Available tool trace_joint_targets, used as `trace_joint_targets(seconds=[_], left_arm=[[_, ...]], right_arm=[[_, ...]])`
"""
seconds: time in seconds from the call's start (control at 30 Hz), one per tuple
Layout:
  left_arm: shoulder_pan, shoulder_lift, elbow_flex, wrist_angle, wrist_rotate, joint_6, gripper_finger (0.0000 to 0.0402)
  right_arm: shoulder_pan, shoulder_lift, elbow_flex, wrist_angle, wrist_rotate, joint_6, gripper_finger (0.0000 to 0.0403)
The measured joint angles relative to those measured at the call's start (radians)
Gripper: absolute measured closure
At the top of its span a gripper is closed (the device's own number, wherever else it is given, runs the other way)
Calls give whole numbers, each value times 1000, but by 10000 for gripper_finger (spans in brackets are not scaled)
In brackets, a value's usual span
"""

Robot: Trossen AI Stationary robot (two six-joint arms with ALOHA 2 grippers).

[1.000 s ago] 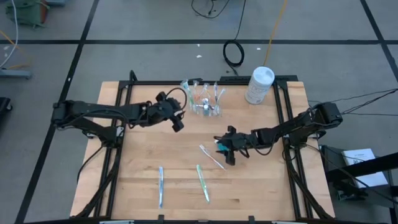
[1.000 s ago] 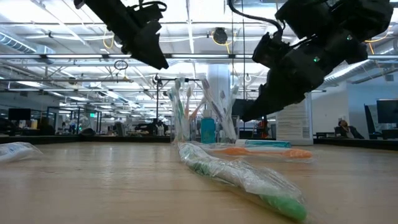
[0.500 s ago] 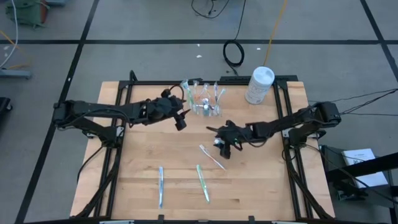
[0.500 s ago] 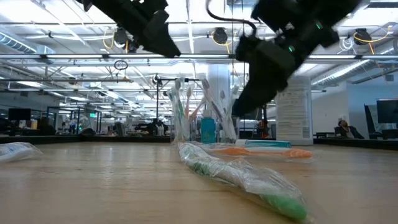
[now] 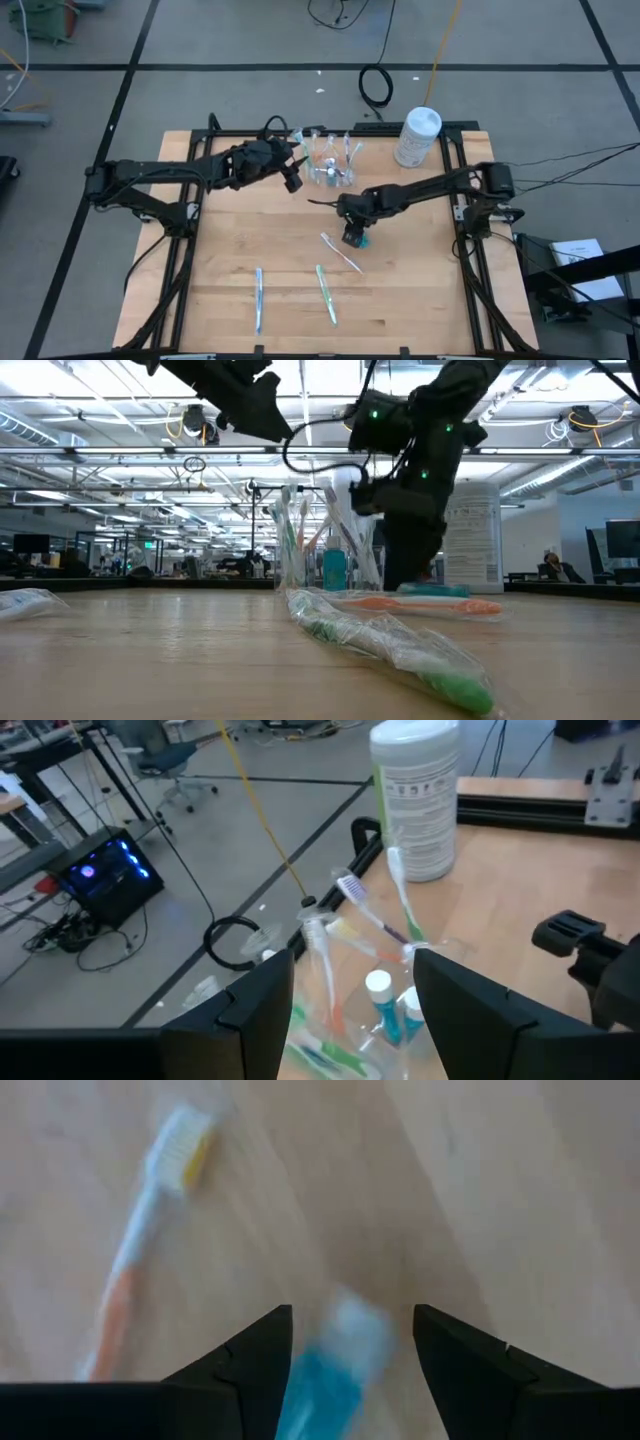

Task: Pick & Place toothbrushing station
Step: Put the blue mouthwash into the transparent organizer

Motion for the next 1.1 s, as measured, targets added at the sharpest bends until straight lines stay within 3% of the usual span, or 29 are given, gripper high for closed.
trace_joint_targets(seconds=[0.33,0.53,0.63,0.77,0.93,1.1], left_arm=[[3,0,0,7,47,73,188],[3,0,0,7,47,46,188],[3,0,0,7,46,36,188],[3,0,0,7,46,22,188],[3,0,0,-3,47,-14,188],[2,0,0,-28,58,-16,188]], right_arm=[[-14,32,1,-25,-21,10,202],[-36,-57,8,-88,-26,50,202],[-57,-132,10,-161,-22,136,202],[-70,-210,-19,-209,68,349,202],[-58,-253,-105,-171,82,544,202],[-35,-252,-227,-22,75,655,202]])
